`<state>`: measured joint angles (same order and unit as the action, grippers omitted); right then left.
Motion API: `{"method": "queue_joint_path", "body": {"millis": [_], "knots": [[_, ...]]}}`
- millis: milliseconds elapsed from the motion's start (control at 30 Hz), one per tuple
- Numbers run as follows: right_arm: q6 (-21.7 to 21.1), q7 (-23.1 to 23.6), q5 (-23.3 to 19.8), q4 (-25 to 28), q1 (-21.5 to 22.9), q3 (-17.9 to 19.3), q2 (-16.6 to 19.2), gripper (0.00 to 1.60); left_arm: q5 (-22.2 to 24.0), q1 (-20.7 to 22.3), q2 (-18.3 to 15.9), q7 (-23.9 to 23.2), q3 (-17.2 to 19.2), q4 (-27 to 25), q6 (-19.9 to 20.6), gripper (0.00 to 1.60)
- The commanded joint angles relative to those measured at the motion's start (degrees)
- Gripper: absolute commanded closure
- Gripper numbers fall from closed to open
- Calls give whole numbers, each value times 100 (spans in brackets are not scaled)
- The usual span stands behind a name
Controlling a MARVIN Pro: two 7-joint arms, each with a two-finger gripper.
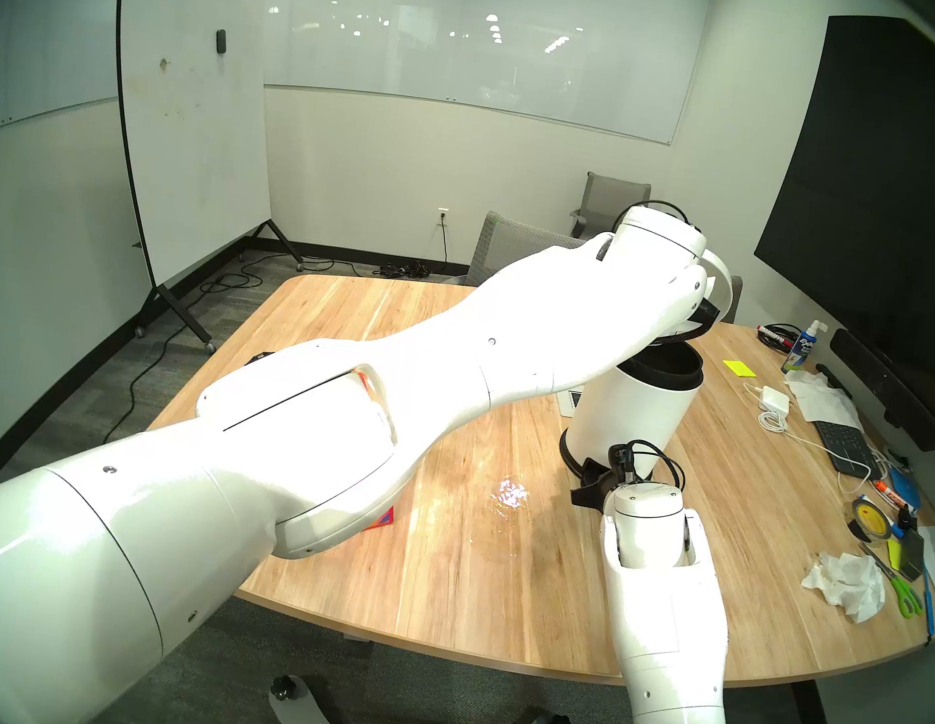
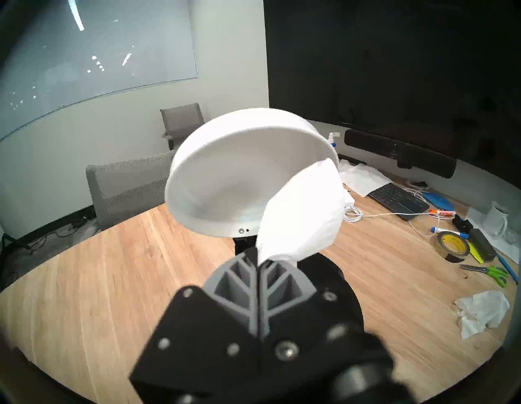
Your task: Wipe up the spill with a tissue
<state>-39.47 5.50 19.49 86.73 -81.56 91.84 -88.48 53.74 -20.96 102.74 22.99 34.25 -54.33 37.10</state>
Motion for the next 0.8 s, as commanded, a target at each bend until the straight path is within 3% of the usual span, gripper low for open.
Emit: {"method": "queue_joint_path", "body": {"millis": [0,400,767], "knots": [[-117,73,-21,-328,-194,-38,-34,160,-42,-80,141,-109,-63,25,-296,160],[-119,74,-21,-331,-192,-38,-33,160,-82,-297,139,-248,-174,272,-592,160],[-117,73,-21,-328,-194,-37,-34,160,-98,-187,203,-504,-131,675,-677,160]]}}
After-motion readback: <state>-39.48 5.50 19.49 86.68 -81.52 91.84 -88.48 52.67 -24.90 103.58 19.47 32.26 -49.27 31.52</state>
